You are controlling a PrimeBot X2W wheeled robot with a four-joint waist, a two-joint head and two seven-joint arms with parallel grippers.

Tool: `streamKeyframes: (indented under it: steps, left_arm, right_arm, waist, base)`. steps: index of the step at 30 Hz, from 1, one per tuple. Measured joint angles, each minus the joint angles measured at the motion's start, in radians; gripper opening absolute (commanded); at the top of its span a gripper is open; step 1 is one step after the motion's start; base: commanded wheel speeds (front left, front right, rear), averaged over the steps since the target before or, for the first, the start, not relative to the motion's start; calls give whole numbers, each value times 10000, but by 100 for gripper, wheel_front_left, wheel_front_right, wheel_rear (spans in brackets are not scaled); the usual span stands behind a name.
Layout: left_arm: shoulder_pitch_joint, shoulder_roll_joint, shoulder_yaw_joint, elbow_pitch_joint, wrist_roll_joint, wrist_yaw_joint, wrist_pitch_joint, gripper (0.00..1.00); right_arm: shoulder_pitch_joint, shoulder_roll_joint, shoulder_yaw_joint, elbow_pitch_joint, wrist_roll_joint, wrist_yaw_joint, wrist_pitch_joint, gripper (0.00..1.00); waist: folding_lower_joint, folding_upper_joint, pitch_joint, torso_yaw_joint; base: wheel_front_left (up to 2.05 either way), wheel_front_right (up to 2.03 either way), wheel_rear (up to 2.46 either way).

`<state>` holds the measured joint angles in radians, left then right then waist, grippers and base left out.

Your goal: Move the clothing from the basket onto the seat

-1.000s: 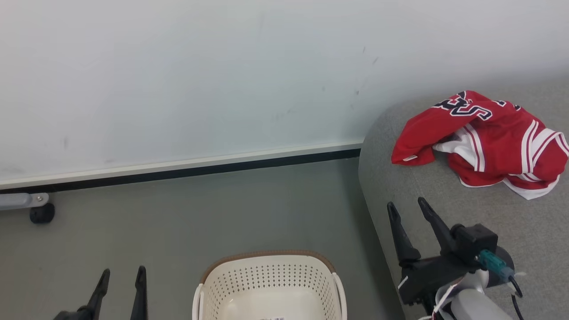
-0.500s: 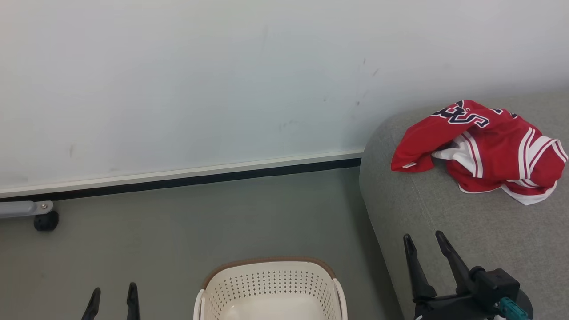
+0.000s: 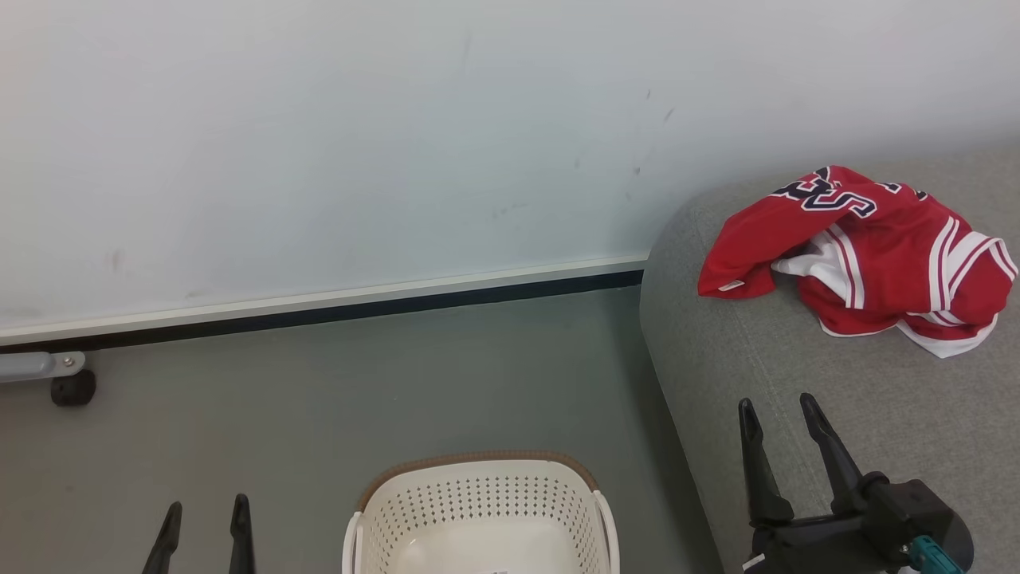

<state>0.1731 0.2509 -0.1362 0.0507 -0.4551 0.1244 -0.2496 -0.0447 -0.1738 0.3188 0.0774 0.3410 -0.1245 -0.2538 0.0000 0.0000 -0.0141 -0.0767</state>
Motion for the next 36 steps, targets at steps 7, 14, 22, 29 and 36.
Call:
streamKeyframes:
  steps: [7, 14, 22, 29, 36]
  left_arm:
    - [-6, -36, 54, -67, 176, 0, 0, 100]
    - [56, -198, -6, 272, 282, -10, 15, 0]
    - [101, -395, 40, 527, -65, -111, 207, 0]
    - [13, -514, 221, 635, -1011, -290, 474, 0]
    - [-115, -633, 384, 746, -1776, -453, 734, 0]
  right_arm:
    - [154, 151, -201, -209, -309, -2, 0, 100]
    - [320, 270, -207, 38, -349, 2, 61, 0]
    - [544, 351, -407, 314, 35, 104, 182, 0]
    - [523, 428, -686, 433, 1028, 265, 472, 0]
    - [491, 481, -993, 558, 1916, 424, 738, 0]
  waist:
    - [0, 0, 32, 26]
    - [0, 0, 54, 52]
    - [0, 0, 64, 85]
    - [0, 0, 71, 141]
    - [0, 0, 77, 189]
  base:
    - [0, 0, 0]
    - [0, 0, 0]
    - [0, 0, 0]
    - [0, 0, 0]
    - [0, 0, 0]
